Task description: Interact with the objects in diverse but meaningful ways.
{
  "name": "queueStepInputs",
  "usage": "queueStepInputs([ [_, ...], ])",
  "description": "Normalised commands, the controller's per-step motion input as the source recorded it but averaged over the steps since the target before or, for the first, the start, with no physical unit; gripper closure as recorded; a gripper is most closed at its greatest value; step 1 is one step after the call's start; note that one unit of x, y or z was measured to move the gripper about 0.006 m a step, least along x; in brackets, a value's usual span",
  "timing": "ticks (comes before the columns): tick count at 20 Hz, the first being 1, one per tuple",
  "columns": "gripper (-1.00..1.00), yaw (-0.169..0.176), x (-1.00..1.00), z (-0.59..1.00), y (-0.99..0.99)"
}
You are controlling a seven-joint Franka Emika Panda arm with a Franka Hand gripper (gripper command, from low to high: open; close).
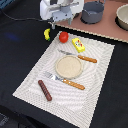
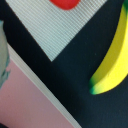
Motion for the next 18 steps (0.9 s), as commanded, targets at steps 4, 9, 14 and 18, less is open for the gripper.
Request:
queueStepInputs([
  [4,-1.00,0.018,-0.62,-0.22,-0.26],
  [9,-1.00,0.013,-0.57,-0.22,-0.23],
  [14,-1.00,0.006,-0.57,-0.26,-0.26],
  [18,-1.00,0.009,-0.59,-0.31,-0.28],
])
